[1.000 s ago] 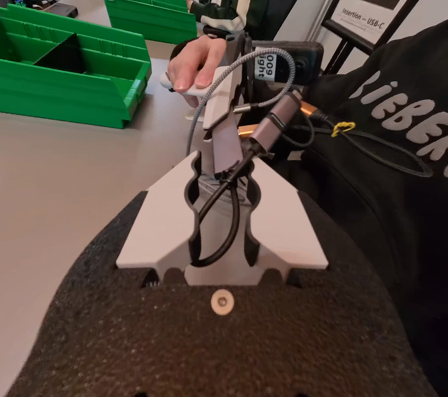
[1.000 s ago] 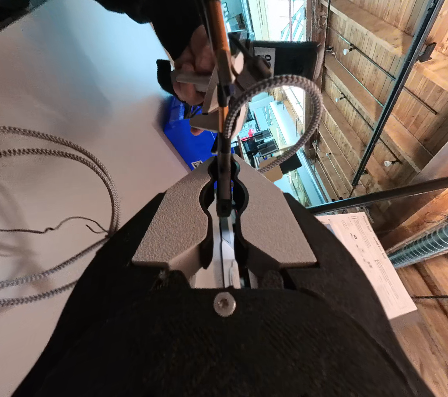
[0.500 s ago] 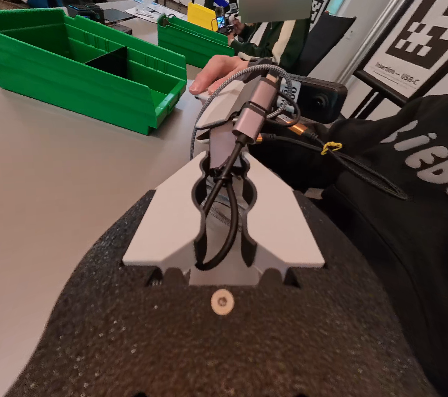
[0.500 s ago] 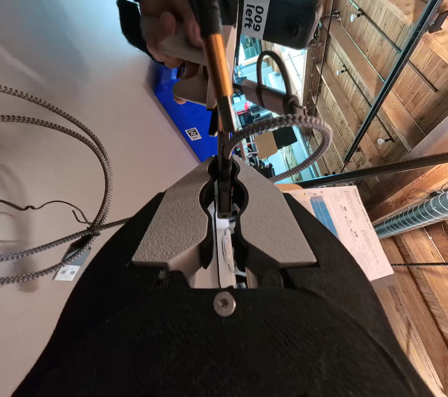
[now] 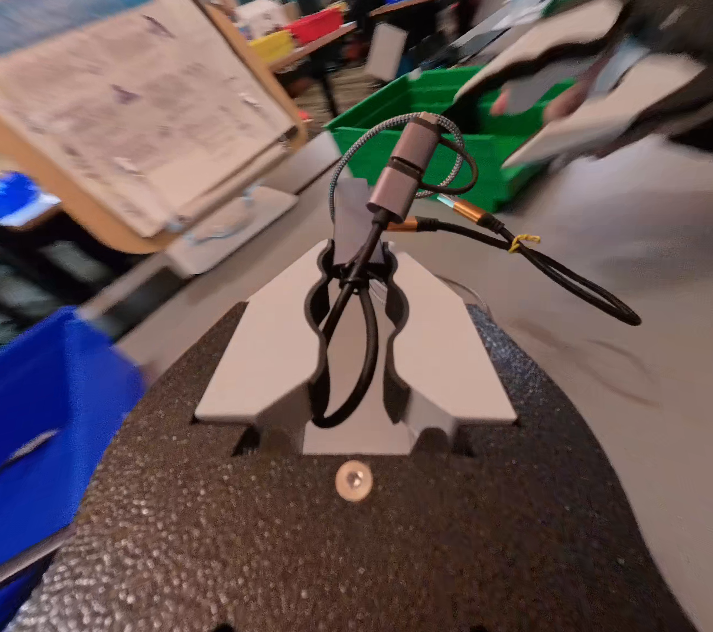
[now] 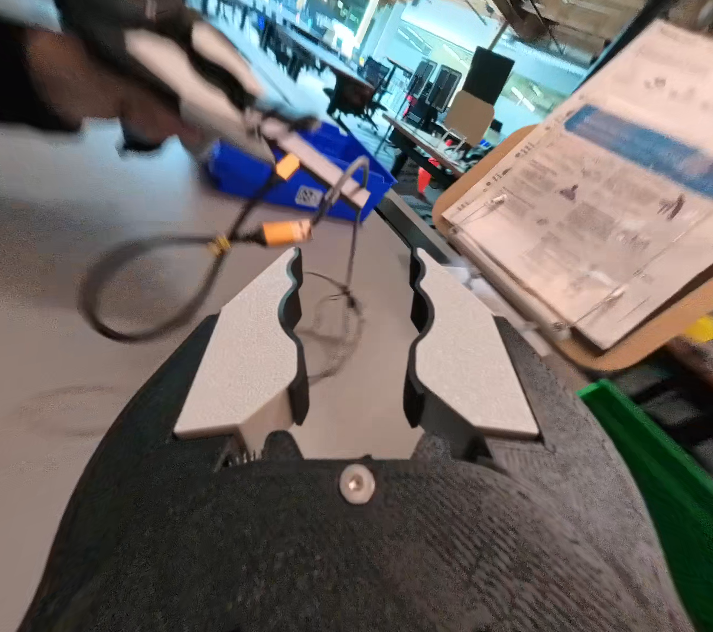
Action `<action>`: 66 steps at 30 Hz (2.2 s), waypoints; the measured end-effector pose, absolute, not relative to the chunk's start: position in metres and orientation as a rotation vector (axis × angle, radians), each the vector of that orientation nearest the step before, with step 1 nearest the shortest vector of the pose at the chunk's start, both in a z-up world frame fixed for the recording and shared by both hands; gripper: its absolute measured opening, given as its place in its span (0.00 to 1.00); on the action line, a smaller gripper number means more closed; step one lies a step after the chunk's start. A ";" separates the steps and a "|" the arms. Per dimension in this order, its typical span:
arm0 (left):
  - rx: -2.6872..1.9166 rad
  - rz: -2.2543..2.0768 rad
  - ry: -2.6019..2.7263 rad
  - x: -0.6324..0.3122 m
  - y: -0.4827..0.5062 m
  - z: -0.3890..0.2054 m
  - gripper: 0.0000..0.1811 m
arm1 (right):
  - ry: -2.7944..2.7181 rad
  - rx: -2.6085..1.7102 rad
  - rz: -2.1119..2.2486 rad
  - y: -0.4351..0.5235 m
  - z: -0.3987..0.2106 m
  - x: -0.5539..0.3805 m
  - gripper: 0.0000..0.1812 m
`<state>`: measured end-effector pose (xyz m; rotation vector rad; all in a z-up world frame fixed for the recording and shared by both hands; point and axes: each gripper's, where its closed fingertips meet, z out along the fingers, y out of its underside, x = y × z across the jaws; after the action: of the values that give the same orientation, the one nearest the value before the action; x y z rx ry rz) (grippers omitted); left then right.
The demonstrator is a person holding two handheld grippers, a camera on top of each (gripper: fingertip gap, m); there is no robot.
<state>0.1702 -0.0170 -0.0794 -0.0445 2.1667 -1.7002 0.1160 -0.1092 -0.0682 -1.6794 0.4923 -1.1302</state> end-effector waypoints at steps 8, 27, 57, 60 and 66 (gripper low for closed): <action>-0.178 -1.529 1.917 0.186 -0.022 -0.089 0.12 | 0.679 -1.605 -0.830 -0.045 -0.077 0.122 0.22; -0.468 -1.929 1.973 0.164 -0.039 -0.128 0.12 | 0.807 -1.395 -0.908 -0.046 -0.118 0.162 0.08; -0.441 -1.956 1.994 0.163 -0.037 -0.128 0.12 | 0.809 -1.471 -1.003 -0.044 -0.119 0.156 0.06; -0.450 -1.957 1.986 0.163 -0.036 -0.127 0.12 | 0.811 -1.545 -0.951 -0.043 -0.119 0.156 0.06; -0.439 -1.902 1.981 0.162 -0.039 -0.130 0.12 | 0.845 -1.668 -0.935 -0.047 -0.125 0.154 0.06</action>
<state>0.1616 -0.0387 -0.1295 -0.4389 1.9810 -1.9017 0.1541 -0.0466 -0.1255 -1.6681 0.8450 -0.9351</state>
